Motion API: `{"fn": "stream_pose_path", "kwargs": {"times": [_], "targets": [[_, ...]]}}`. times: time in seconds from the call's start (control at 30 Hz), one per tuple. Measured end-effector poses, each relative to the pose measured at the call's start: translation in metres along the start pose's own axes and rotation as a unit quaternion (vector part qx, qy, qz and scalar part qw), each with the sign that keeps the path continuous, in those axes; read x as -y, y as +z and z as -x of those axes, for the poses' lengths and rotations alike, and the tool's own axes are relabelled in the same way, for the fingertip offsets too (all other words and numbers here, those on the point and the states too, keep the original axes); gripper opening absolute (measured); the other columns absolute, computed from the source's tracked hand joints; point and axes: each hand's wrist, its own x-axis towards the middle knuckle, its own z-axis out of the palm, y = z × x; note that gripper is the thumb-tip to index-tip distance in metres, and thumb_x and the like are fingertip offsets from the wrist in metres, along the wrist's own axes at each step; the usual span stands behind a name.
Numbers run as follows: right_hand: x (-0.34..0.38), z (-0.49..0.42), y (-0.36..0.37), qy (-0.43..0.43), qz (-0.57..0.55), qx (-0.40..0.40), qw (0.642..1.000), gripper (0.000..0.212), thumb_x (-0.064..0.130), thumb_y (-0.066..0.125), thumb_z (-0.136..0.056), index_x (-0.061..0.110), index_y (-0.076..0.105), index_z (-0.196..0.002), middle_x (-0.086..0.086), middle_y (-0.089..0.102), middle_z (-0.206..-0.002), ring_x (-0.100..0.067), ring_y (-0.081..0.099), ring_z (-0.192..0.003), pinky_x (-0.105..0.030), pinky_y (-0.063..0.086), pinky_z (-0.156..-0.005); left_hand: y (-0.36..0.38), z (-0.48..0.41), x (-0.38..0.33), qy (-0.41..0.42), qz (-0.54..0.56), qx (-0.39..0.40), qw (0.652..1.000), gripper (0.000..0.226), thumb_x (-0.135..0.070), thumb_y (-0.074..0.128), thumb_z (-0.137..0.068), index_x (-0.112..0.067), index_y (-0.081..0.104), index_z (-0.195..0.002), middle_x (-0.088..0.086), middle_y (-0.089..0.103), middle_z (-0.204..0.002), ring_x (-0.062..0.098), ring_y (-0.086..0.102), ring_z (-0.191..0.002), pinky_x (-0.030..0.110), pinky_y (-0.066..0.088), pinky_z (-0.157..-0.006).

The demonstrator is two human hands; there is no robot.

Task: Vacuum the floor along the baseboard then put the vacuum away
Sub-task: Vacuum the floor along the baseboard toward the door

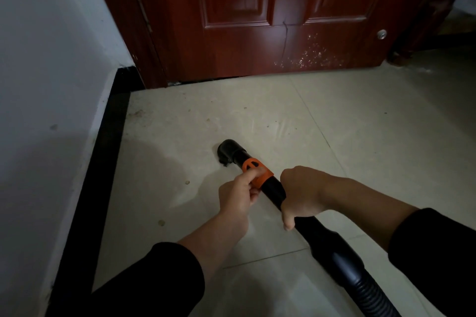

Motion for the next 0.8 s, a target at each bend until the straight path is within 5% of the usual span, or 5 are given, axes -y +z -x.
{"fn": "stream_pose_path", "kwargs": {"times": [0.33,0.5,0.8], "targets": [[0.005,-0.026,0.017,-0.027,-0.047,-0.128,0.990,0.018,0.022,0.059,-0.087,0.014,0.045,-0.093,0.003,0.046,-0.076,-0.015,0.051,-0.069,-0.022,0.033,-0.050,0.006,-0.030,-0.026,0.014,0.019,-0.037,0.999,0.019,-0.018,0.079,-0.074,-0.011,0.061,-0.076,0.008,0.068,-0.085,0.014,0.067,-0.078,0.023,0.051,-0.072],[0.008,-0.042,0.028,-0.040,-0.072,-0.207,0.975,0.033,0.022,0.052,-0.096,0.010,0.038,-0.123,-0.008,0.054,-0.101,-0.017,0.045,-0.076,-0.023,0.033,-0.058,0.011,-0.046,-0.037,0.020,0.034,-0.042,0.998,0.017,-0.017,0.078,-0.075,-0.008,0.064,-0.079,0.011,0.070,-0.089,0.015,0.068,-0.078,0.025,0.053,-0.076],[0.009,-0.079,0.016,-0.027,-0.104,-0.252,0.962,0.041,0.012,0.052,-0.092,0.011,0.034,-0.128,-0.009,0.051,-0.110,-0.017,0.043,-0.085,-0.025,0.033,-0.069,0.021,-0.083,-0.058,0.021,0.063,-0.027,0.997,0.018,-0.014,0.078,-0.076,-0.007,0.063,-0.083,0.011,0.070,-0.092,0.015,0.068,-0.082,0.025,0.053,-0.083]]}}
